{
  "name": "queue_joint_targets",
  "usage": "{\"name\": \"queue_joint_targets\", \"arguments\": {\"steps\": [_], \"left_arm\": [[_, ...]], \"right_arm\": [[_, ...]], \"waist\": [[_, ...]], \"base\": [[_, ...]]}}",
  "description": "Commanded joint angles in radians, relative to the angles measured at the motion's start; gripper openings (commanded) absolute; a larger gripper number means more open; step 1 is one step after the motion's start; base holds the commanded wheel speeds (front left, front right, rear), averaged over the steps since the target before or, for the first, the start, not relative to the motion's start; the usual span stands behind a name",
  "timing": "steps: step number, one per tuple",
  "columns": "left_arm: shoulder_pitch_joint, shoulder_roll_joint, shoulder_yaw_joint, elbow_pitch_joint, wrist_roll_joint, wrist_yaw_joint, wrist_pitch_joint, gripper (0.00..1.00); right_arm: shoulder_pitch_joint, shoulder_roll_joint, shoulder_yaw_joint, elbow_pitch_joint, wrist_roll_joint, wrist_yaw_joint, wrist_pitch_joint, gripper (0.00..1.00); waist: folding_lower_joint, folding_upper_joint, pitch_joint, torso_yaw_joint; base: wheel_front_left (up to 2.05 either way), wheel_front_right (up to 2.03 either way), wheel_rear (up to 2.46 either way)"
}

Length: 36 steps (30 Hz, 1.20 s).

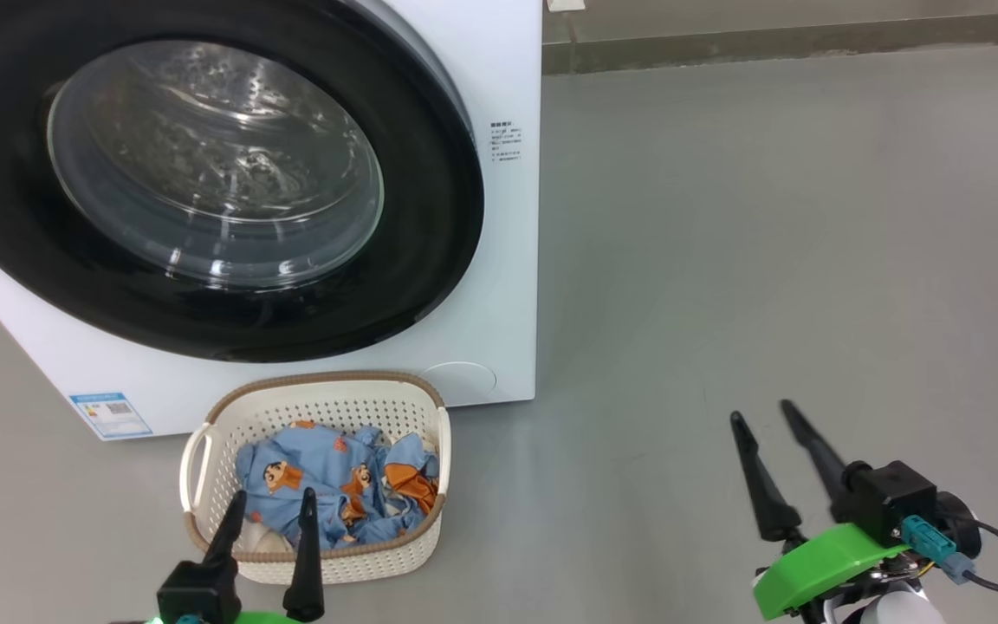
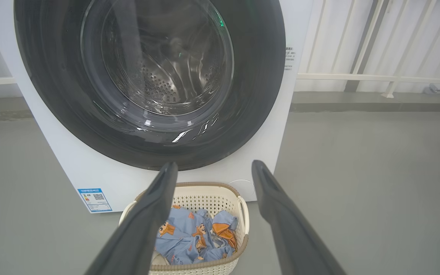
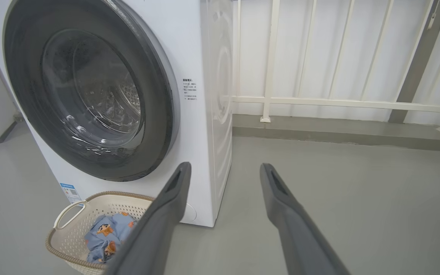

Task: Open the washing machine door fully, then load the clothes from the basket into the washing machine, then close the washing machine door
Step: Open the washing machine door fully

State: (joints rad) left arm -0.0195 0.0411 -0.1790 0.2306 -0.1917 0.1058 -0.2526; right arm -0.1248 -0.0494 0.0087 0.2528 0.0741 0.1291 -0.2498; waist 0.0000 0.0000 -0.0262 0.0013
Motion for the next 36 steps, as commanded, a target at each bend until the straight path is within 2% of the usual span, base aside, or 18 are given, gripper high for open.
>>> {"name": "queue_joint_targets", "arguments": {"steps": [1, 4, 7, 11, 16, 20, 24, 29, 36], "left_arm": [[-0.03, 0.009, 0.03, -0.018, -0.002, 0.007, -0.009, 1.0], [-0.031, 0.009, 0.03, -0.018, -0.005, 0.011, -0.009, 1.0], [-0.035, 0.009, 0.03, -0.021, -0.036, 0.011, -0.009, 1.0], [-0.043, 0.009, 0.019, -0.025, -0.041, 0.008, -0.009, 1.0], [-0.068, 0.009, -0.004, -0.037, -0.04, 0.011, -0.009, 1.0], [-0.096, 0.009, -0.018, -0.06, -0.052, 0.019, -0.009, 1.0], [-0.126, 0.009, -0.041, -0.113, -0.079, 0.028, -0.009, 1.0], [-0.168, 0.009, -0.083, -0.14, -0.103, 0.04, -0.009, 1.0], [-0.209, 0.009, -0.131, -0.144, -0.121, 0.055, -0.009, 1.0]], "right_arm": [[-0.036, -0.001, 0.032, -0.023, 0.014, 0.002, -0.012, 0.0], [-0.039, -0.001, 0.037, -0.014, 0.064, 0.002, -0.012, 0.0], [-0.047, -0.001, 0.032, 0.014, 0.182, 0.002, -0.012, 0.0], [-0.077, -0.001, 0.041, 0.081, 0.403, 0.002, -0.012, 0.0], [-0.162, -0.001, 0.059, 0.186, 0.755, 0.002, -0.012, 0.0], [-0.26, -0.001, 0.061, 0.249, 0.919, 0.002, 0.021, 0.0], [-0.368, -0.012, -0.003, 0.278, 0.981, 0.002, 0.102, 0.0], [-0.514, -0.077, -0.082, 0.255, 1.04, 0.002, 0.228, 0.0], [-0.677, -0.124, -0.113, 0.252, 1.043, 0.002, 0.345, 0.0]], "waist": [[0.0, 0.0, 0.002, 0.002], [0.0, 0.0, 0.01, 0.008], [0.0, 0.0, 0.021, 0.018], [0.0, 0.0, 0.041, 0.038], [0.0, 0.0, 0.093, 0.077], [0.0, 0.0, 0.142, 0.108], [0.0, 0.0, 0.199, 0.147], [0.0, 0.0, 0.283, 0.204], [0.0, 0.0, 0.357, 0.25]], "base": [[0.0, 0.0, 0.0], [0.0, 0.0, 0.0], [0.0, 0.0, 0.0], [0.0, 0.0, 0.0], [0.0, 0.0, 0.0], [0.0, 0.0, 0.0], [0.0, 0.0, 0.0], [0.0, 0.0, 0.0], [0.0, 0.0, 0.0]]}}
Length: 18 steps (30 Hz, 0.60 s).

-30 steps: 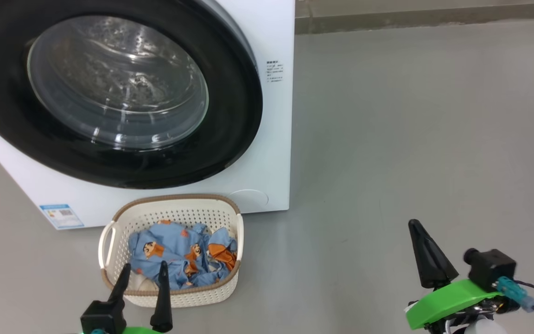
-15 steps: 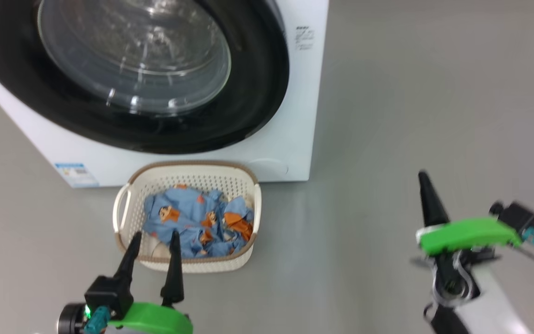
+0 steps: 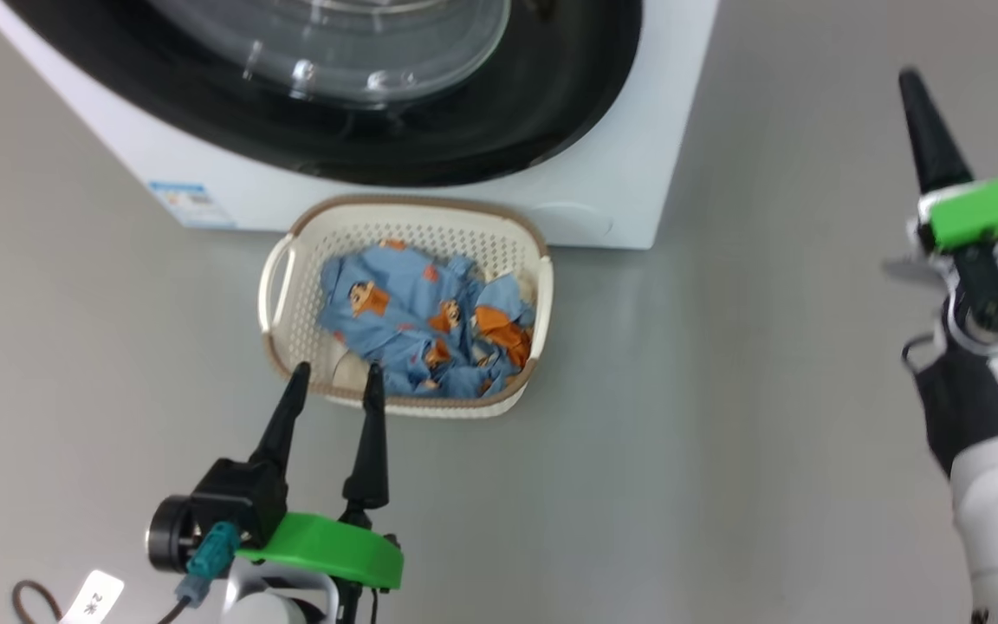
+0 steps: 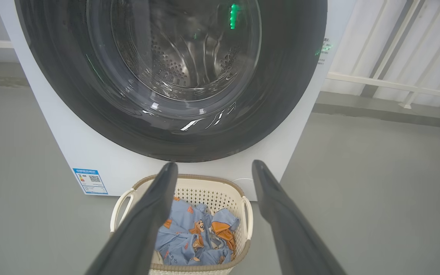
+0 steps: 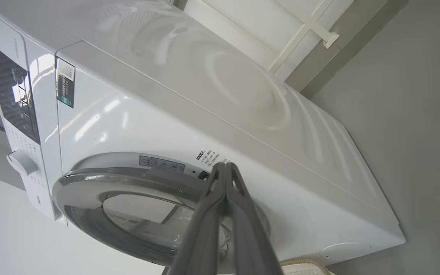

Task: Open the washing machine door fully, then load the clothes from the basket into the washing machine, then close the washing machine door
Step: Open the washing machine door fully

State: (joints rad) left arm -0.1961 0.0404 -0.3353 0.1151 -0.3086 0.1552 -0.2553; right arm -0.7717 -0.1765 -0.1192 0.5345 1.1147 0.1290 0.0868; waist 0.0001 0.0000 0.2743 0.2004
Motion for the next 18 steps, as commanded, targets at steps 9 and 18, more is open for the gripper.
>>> {"name": "queue_joint_targets", "arguments": {"steps": [9, 18], "left_arm": [[-0.067, 0.01, -0.034, -0.038, -0.025, 0.025, -0.006, 1.0], [-0.094, 0.01, -0.091, -0.046, -0.05, 0.039, -0.006, 1.0]], "right_arm": [[-0.203, 0.001, 0.007, 0.015, 0.044, 0.002, 0.191, 0.0], [-0.369, -0.012, -0.01, 0.104, 0.041, 0.002, 0.298, 0.0]], "waist": [[0.0, 0.0, 0.123, 0.088], [0.0, 0.0, 0.172, 0.132]], "base": [[0.0, 0.0, 0.0], [0.0, 0.0, 0.0]]}}
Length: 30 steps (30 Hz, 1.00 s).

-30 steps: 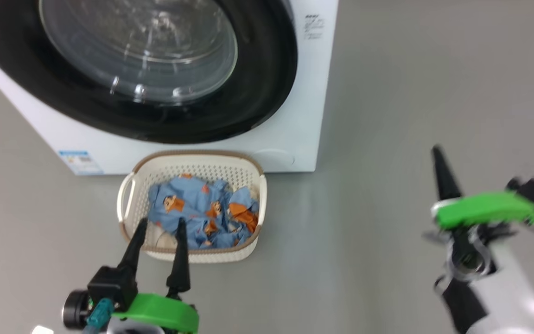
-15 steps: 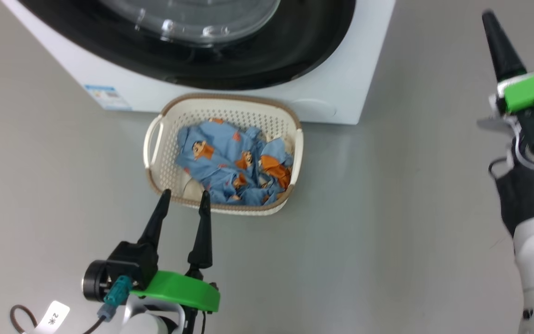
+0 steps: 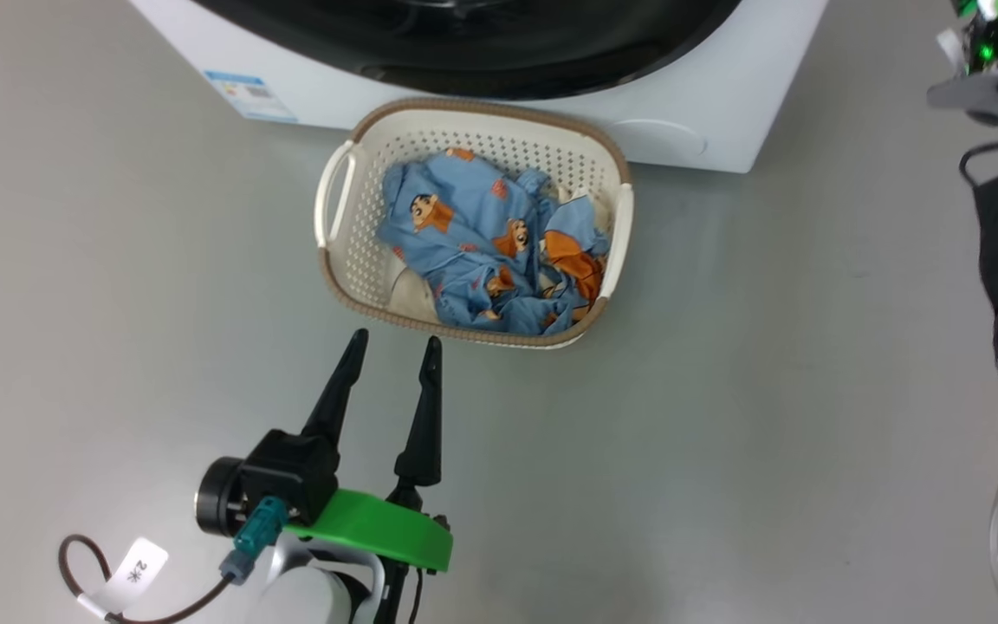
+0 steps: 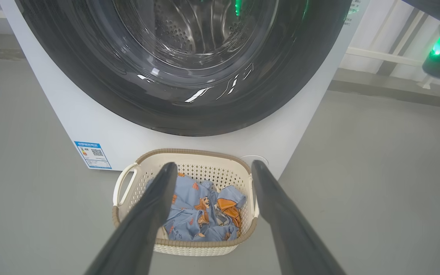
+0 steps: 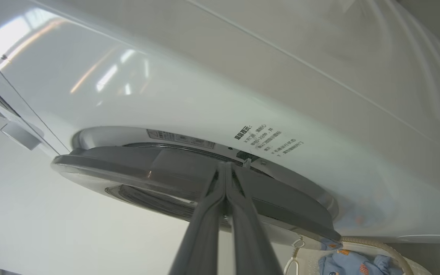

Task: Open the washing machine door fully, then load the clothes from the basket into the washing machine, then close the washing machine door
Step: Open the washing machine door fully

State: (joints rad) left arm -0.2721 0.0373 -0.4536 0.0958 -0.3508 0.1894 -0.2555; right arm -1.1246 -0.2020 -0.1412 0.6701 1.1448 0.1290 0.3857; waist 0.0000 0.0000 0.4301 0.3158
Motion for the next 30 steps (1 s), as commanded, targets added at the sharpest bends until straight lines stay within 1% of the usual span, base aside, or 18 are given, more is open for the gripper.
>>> {"name": "queue_joint_targets", "arguments": {"steps": [1, 5, 12, 23, 25, 30], "left_arm": [[-0.021, 0.013, 0.023, -0.028, -0.01, 0.006, -0.006, 1.0], [-0.028, 0.013, 0.007, -0.032, -0.02, 0.012, -0.006, 1.0], [-0.035, 0.013, -0.011, -0.037, -0.03, 0.019, -0.006, 1.0], [-0.043, 0.013, -0.029, -0.04, -0.037, 0.029, -0.006, 1.0], [-0.043, 0.013, -0.028, -0.041, -0.036, 0.03, -0.006, 1.0], [-0.039, 0.013, -0.025, -0.039, -0.032, 0.03, -0.006, 1.0]], "right_arm": [[-0.033, 0.014, 0.007, -0.019, 0.016, 0.002, 0.011, 0.0], [-0.093, 0.015, -0.019, 0.037, 0.041, 0.002, 0.061, 0.0], [-0.173, 0.023, -0.024, 0.095, 0.044, 0.002, 0.119, 0.0], [-0.276, 0.028, -0.049, 0.229, 0.029, 0.002, 0.114, 0.0], [-0.292, 0.023, -0.045, 0.25, 0.016, 0.002, 0.105, 0.0], [-0.32, 0.032, -0.039, 0.302, 0.011, 0.002, 0.122, 0.0]], "waist": [[0.0, 0.0, 0.021, 0.022], [0.0, 0.0, 0.036, 0.041], [0.0, 0.0, 0.058, 0.067], [0.0, 0.0, 0.075, 0.091], [0.0, 0.0, 0.076, 0.095], [0.0, 0.0, 0.076, 0.099]], "base": [[0.0, 0.0, 0.0], [0.0, 0.0, 0.0], [0.0, 0.0, 0.0], [0.0, 0.0, 0.0], [0.0, 0.0, 0.0], [0.0, 0.0, 0.0]]}}
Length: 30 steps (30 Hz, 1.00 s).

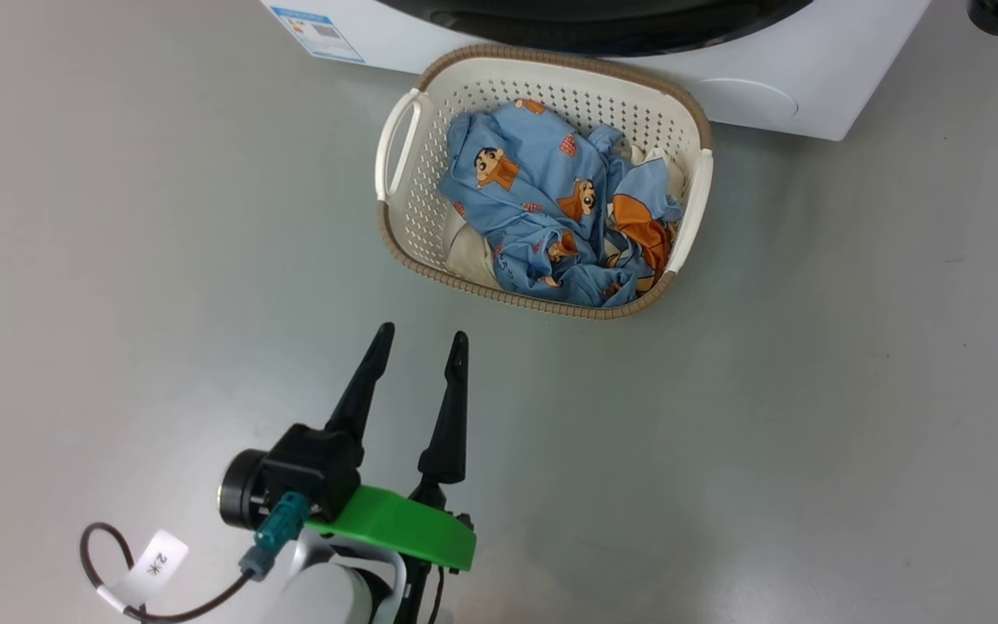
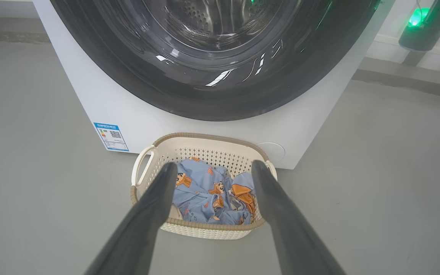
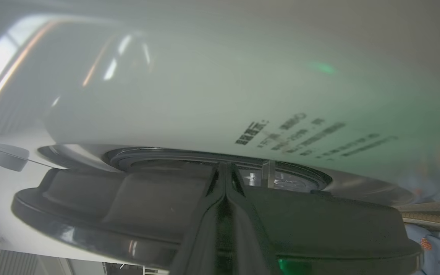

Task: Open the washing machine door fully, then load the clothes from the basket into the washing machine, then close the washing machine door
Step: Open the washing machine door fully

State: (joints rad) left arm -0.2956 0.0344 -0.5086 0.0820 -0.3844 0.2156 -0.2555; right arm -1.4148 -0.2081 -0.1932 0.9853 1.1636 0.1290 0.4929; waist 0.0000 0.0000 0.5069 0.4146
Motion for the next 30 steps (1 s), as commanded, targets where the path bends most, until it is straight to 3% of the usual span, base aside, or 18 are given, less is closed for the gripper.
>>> {"name": "queue_joint_targets", "arguments": {"steps": [1, 10, 30], "left_arm": [[-0.014, 0.016, 0.029, -0.025, 0.001, 0.004, -0.006, 1.0], [-0.01, 0.016, 0.02, -0.026, -0.005, 0.008, -0.006, 1.0], [-0.002, 0.016, 0.029, -0.004, 0.002, 0.004, -0.006, 1.0]], "right_arm": [[-0.035, 0.038, 0.012, -0.006, -0.007, 0.002, 0.018, 0.0], [-0.055, 0.04, -0.011, 0.064, 0.025, 0.002, 0.071, 0.0], [0.034, 0.052, 0.008, 0.051, 0.043, 0.002, 0.12, 0.0]], "waist": [[0.0, 0.0, -0.001, 0.001], [0.0, 0.0, -0.009, 0.005], [0.0, 0.0, -0.057, -0.003]], "base": [[0.0, 0.0, 0.0], [0.0, 0.0, 0.0], [0.0, 0.0, 0.0]]}}
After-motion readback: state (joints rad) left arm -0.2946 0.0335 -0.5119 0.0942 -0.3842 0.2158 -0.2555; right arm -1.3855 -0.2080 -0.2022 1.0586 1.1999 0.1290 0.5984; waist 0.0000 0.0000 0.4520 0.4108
